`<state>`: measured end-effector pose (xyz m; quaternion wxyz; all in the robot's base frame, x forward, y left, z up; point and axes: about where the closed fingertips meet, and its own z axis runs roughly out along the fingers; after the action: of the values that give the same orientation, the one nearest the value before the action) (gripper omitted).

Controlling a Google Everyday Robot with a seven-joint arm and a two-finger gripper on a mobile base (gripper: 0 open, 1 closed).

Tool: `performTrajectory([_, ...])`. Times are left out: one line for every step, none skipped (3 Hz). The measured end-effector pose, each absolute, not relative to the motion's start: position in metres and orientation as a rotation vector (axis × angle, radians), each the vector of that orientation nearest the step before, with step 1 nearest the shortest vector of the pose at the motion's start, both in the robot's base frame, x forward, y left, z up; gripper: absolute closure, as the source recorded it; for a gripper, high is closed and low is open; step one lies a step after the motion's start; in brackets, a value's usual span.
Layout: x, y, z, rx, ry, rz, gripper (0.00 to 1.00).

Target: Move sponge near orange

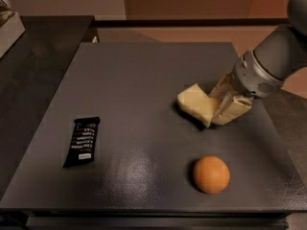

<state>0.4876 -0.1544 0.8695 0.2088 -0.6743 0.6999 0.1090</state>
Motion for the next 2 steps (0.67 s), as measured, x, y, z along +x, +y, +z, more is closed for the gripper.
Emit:
performTrajectory([0.4772, -0.1621, 0.8681, -1.882, 1.931, 0.33, 1.0])
performTrajectory([0.4673, -0.1699, 0.8684, -1.889, 1.907, 0.355, 1.0])
